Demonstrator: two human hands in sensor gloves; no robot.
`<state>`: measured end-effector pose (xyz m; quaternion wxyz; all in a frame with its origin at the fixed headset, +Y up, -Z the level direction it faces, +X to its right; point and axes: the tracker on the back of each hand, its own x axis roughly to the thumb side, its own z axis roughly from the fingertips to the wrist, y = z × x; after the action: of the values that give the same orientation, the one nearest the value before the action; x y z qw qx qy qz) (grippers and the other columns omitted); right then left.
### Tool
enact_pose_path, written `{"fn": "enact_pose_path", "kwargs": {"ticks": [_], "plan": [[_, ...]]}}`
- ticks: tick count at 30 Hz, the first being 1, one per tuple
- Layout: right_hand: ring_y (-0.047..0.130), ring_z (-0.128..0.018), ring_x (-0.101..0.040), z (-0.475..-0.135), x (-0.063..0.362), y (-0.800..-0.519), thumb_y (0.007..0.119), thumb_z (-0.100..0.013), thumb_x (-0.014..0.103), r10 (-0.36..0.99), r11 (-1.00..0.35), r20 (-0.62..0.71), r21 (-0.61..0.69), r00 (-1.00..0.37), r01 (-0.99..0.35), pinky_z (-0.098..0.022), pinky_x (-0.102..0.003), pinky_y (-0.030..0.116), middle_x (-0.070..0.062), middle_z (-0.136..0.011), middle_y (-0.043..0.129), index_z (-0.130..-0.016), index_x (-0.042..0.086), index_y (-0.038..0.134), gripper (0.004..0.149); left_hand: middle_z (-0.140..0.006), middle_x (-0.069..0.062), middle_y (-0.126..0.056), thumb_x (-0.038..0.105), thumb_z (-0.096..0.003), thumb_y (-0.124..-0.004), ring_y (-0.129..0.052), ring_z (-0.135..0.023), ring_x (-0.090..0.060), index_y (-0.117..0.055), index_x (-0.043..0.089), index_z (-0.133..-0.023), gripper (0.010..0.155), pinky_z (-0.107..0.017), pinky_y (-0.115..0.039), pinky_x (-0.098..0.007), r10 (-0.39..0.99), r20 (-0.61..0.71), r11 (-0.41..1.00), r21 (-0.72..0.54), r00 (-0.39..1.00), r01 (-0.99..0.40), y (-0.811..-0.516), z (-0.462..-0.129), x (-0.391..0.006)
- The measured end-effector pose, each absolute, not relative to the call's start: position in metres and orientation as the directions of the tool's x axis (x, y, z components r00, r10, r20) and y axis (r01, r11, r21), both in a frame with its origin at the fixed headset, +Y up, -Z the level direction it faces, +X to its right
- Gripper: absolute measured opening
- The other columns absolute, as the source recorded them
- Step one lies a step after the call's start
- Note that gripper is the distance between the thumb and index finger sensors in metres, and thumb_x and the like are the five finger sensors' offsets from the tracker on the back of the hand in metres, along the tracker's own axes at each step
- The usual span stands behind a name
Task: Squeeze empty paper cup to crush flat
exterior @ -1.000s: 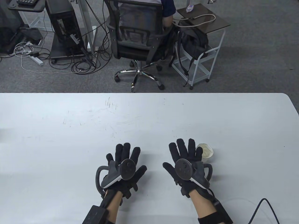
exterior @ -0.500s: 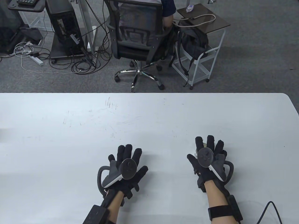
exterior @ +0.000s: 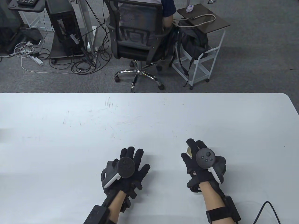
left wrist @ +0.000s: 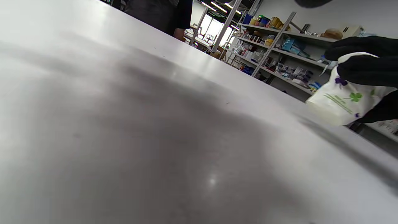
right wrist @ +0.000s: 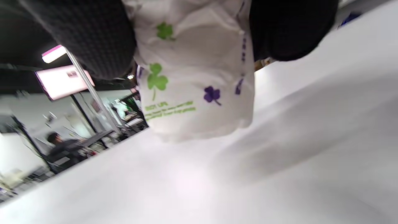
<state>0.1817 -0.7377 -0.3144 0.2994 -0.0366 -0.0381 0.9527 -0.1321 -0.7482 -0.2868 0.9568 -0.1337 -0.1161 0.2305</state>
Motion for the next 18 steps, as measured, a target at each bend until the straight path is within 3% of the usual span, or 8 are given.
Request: {"fn": "enact_pose_path", "kwargs": {"ticks": [5,9,14,16,18], "plan": [[0.070,-0.087,-0.047,-0.306,0.157,-0.739,0.081,-0.046,0.051,0.828,-0.561,-0.002,-0.006,-0.561,-0.828,-0.056,-0.054,0.071,-0.014,-0.111,0.047,-0.106,0.035,0.048,0.071,-0.126,-0.008,-0.013,0.075,-0.0591,-0.048,-0.010,-0.114,-0.037,-0.020,0.034,-0.121,0.079,-0.075,-0.033,-0.069,0.569,0.147,0.796,-0.346,0.809,-0.497,-0.755,-0.289,-0.131],[0.069,-0.088,-0.046,-0.297,0.137,-0.740,0.081,-0.046,0.052,0.918,-0.397,0.043,0.074,-0.394,-0.915,-0.056,-0.053,0.071,-0.013,-0.111,0.047,-0.106,0.035,0.048,0.071,-0.126,-0.009,-0.009,0.076,-0.0594,-0.042,-0.008,-0.114,-0.038,-0.013,0.033,-0.121,0.080,-0.077,-0.032,-0.068,0.824,0.063,0.530,-0.436,0.563,-0.727,-0.759,-0.286,-0.124],[0.067,-0.090,-0.047,-0.287,0.117,-0.749,0.079,-0.046,0.053,0.989,-0.145,0.033,0.112,-0.142,-0.983,-0.057,-0.053,0.070,-0.013,-0.112,0.045,-0.106,0.035,0.046,0.071,-0.124,-0.008,0.004,0.079,-0.0579,-0.034,0.001,-0.114,-0.037,0.004,0.034,-0.117,0.084,-0.080,-0.027,-0.066,0.977,-0.034,0.161,-0.516,0.208,-0.841,-0.762,-0.279,-0.110],[0.059,-0.094,-0.049,-0.282,0.105,-0.754,0.071,-0.048,0.058,0.997,-0.069,0.041,0.162,-0.063,-0.984,-0.059,-0.055,0.067,-0.011,-0.114,0.038,-0.108,0.035,0.039,0.072,-0.123,-0.008,0.011,0.080,-0.0574,-0.031,0.005,-0.113,-0.036,0.013,0.035,-0.114,0.085,-0.081,-0.024,-0.066,0.994,-0.044,0.054,-0.578,0.097,-0.814,-0.762,-0.277,-0.102],[0.035,-0.101,-0.050,-0.278,0.090,-0.758,0.063,-0.048,0.062,0.998,-0.046,0.040,0.251,-0.037,-0.967,-0.065,-0.061,0.057,-0.006,-0.117,0.022,-0.108,0.037,0.026,0.075,-0.121,-0.004,0.019,0.081,-0.0568,-0.028,0.014,-0.111,-0.034,0.023,0.036,-0.108,0.085,-0.082,-0.020,-0.065,0.999,-0.036,-0.008,-0.618,0.018,-0.786,-0.760,-0.274,-0.096]]}}
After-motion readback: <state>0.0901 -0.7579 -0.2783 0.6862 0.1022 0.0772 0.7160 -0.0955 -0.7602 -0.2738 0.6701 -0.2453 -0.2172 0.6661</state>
